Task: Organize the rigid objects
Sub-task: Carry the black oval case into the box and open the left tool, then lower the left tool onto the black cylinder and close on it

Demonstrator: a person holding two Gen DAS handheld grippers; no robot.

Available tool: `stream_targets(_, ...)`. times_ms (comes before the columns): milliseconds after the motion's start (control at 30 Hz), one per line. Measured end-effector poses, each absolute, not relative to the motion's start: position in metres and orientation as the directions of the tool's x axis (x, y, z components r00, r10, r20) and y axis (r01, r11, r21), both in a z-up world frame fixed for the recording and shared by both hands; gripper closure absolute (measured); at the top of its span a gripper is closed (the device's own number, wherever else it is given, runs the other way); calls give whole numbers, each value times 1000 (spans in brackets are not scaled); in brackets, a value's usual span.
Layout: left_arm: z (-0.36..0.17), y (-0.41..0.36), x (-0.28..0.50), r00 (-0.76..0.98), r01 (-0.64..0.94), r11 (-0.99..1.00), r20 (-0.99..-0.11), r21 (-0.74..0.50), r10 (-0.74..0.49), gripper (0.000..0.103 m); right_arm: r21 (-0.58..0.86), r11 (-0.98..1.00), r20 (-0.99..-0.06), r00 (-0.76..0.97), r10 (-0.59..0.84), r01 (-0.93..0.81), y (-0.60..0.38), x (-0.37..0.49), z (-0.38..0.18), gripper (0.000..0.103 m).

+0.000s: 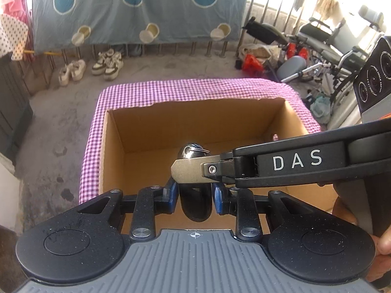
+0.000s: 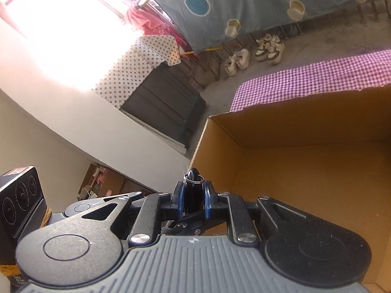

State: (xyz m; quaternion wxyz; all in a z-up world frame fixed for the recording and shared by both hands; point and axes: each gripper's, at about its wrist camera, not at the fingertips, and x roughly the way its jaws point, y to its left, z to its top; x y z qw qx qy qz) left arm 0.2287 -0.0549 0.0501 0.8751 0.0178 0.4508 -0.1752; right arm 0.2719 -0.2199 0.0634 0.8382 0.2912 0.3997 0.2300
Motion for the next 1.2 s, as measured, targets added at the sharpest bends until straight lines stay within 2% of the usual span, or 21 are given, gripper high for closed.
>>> stream_targets(267,22,-44,266,494,228,970,-848,-88,-193,73,739,672,-572,478,666,-51,-221,349,16,85)
stream_targets(633,23,-33,275,483,181,976,-854,-117,-192,72,764,643,-582,482,654,49,-223,390,-13,82)
stream_targets(767,37,-32,266,513,200,972,-832,-124,-212,70,767,641,-564,511,649,33,-234,368,1,82)
stream_targets(933,60,-31,240,551,229,962,-795,-147,-252,63,793,609,-487,584,649,-16,-259,316,37,82)
stream_targets(1200,93,-33,168,604,336,926,-714,-173,-353,54,804,577,-332,695,637,-144,-295,172,79,82)
